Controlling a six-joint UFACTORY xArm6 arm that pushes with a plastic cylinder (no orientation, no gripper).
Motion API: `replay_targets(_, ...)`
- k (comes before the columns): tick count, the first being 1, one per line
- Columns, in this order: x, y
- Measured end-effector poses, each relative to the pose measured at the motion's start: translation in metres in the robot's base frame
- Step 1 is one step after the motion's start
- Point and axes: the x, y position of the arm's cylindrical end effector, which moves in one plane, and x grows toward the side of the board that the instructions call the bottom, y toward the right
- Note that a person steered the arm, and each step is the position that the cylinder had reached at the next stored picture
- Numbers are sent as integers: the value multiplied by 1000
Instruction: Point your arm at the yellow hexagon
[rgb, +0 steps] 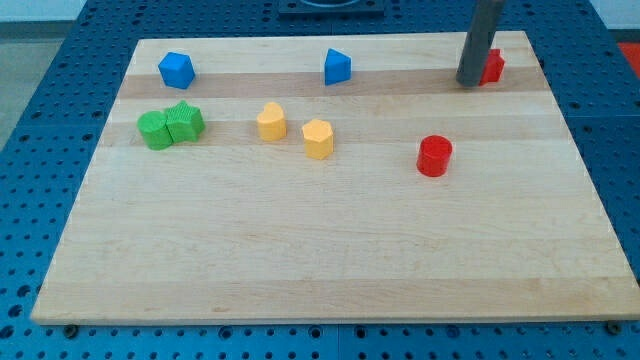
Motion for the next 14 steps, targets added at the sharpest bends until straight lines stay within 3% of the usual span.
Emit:
replay_targets(3, 61, -50)
replay_targets(10, 60, -82)
replay_targets(14, 71, -187)
